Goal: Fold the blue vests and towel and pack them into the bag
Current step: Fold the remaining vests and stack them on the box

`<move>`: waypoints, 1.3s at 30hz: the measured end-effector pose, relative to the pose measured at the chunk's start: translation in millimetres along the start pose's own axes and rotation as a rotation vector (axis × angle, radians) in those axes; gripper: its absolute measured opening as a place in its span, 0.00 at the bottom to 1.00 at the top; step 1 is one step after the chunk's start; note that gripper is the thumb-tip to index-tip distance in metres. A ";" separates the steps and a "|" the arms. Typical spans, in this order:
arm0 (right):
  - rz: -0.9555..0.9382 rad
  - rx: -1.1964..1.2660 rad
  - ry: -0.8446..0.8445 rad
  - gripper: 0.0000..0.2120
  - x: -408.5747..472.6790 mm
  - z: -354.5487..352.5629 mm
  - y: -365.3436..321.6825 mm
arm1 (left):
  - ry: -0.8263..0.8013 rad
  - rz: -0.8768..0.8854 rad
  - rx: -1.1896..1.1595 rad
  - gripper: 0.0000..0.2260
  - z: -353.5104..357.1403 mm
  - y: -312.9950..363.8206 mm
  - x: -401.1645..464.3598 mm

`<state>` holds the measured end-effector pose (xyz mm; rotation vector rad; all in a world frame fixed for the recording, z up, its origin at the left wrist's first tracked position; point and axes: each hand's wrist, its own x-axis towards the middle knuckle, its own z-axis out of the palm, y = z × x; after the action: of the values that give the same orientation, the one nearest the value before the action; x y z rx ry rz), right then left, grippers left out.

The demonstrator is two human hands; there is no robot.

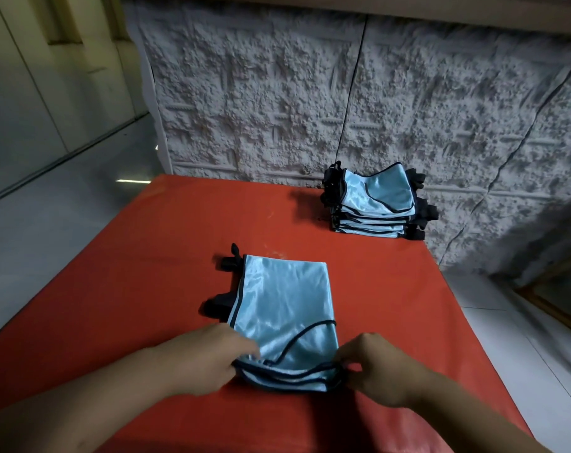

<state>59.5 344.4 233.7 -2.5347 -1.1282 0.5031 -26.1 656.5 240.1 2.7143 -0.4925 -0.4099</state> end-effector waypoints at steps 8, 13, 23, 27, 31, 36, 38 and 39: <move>0.055 0.304 -0.274 0.07 -13.5 -38.3 -19.7 | -0.148 0.012 -0.366 0.15 -30.8 10.9 0.7; 0.270 0.685 -0.049 0.06 9.3 -36.1 -1.3 | 0.127 -0.071 -0.516 0.14 -34.9 -16.5 34.8; 0.604 0.838 0.239 0.05 71.3 -29.4 18.7 | 0.372 -0.222 -0.418 0.16 -28.9 -42.9 95.5; 0.698 0.740 0.307 0.05 91.7 -21.0 36.3 | 0.399 -0.240 -0.387 0.13 -28.9 -52.9 110.0; 0.695 0.568 0.409 0.08 105.9 -12.9 50.8 | 0.455 -0.247 -0.396 0.13 -27.4 -61.9 120.7; 0.697 0.325 0.456 0.13 110.2 -7.7 48.7 | 0.494 -0.260 -0.324 0.11 -18.2 -66.6 130.1; 0.768 0.267 0.473 0.18 109.9 -8.4 45.1 | 0.489 -0.279 -0.292 0.08 -17.6 -67.7 131.3; 0.791 0.227 0.501 0.19 109.5 -11.7 39.8 | 0.480 -0.271 -0.271 0.08 -17.4 -68.5 131.8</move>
<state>158.8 400.3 206.8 -2.5951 0.1230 0.1253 117.5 671.0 200.7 2.4939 0.0595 0.1101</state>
